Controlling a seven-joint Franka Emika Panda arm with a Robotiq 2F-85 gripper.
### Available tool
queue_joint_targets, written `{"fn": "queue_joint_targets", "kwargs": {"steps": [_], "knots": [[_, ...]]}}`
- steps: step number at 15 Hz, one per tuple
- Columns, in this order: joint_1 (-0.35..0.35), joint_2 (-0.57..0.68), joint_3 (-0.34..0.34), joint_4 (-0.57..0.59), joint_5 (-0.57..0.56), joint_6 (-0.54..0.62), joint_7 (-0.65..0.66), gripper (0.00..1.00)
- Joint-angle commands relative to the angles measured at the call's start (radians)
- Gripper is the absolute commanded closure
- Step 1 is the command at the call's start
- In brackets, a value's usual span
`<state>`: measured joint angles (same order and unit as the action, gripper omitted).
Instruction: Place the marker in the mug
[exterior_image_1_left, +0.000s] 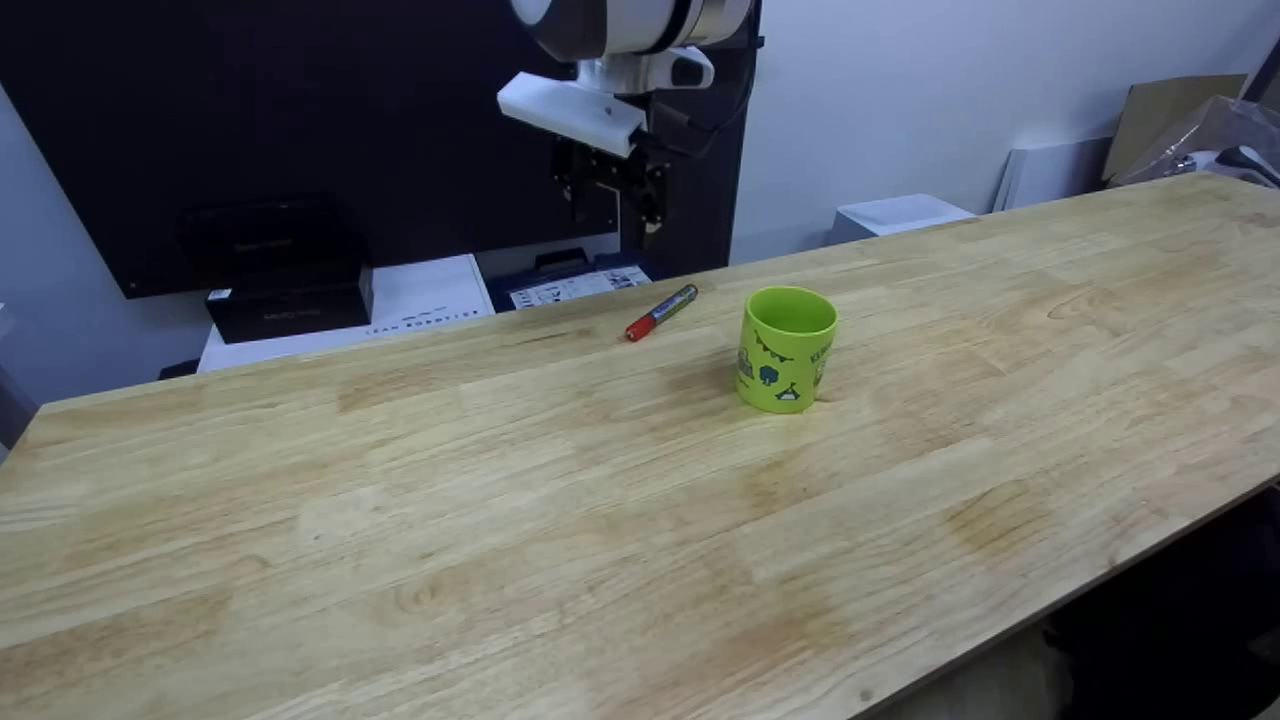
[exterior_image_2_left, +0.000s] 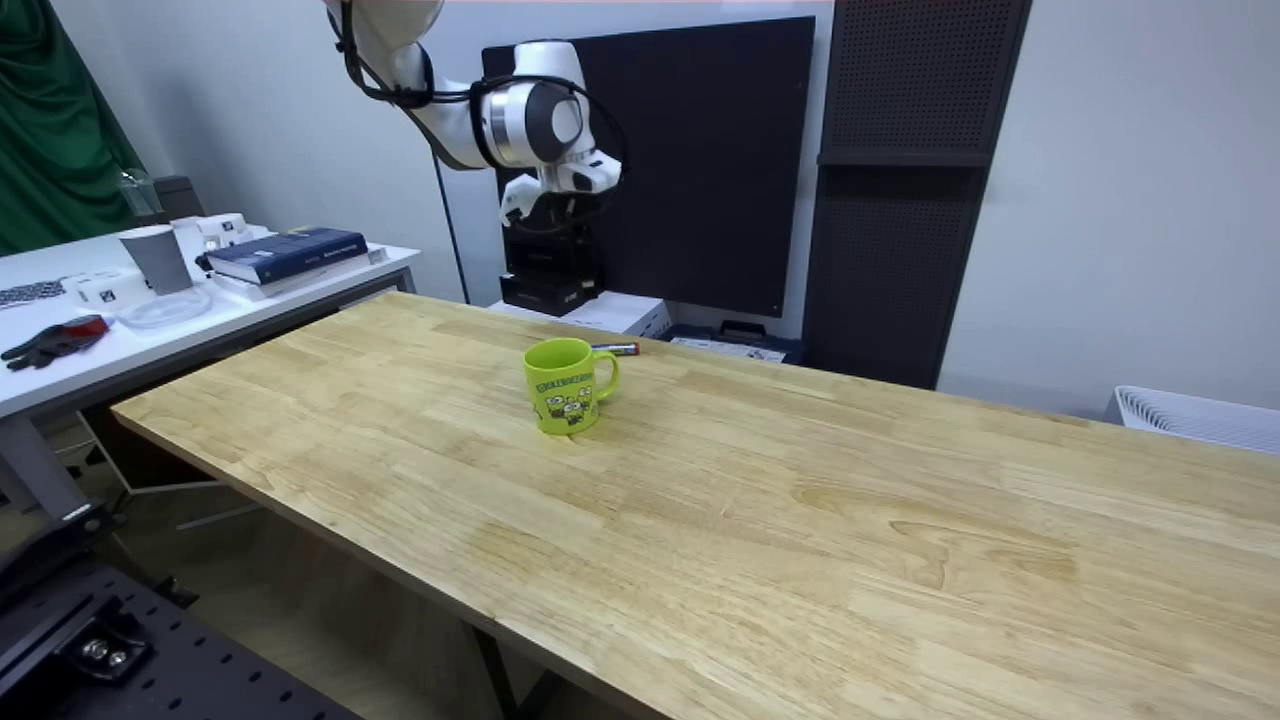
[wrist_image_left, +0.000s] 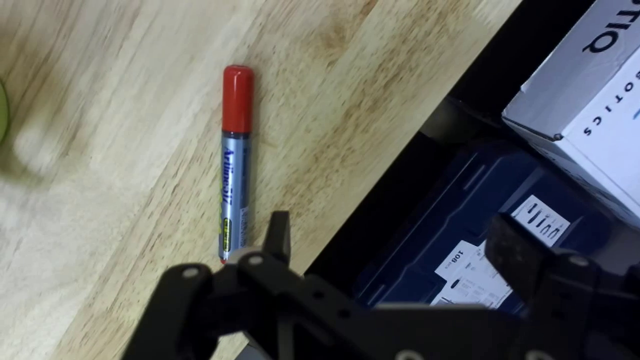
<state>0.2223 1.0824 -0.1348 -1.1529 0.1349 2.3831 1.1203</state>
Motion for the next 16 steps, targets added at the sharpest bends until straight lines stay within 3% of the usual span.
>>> {"fn": "queue_joint_targets", "kwargs": {"steps": [1,10,16], "knots": [[-0.011,0.002,0.016,0.006,-0.02,-0.002,0.01,0.0],[-0.011,0.012,0.01,0.01,-0.026,-0.015,0.015,0.0],[-0.047,0.068,0.015,0.048,-0.026,-0.107,0.012,0.0]]}}
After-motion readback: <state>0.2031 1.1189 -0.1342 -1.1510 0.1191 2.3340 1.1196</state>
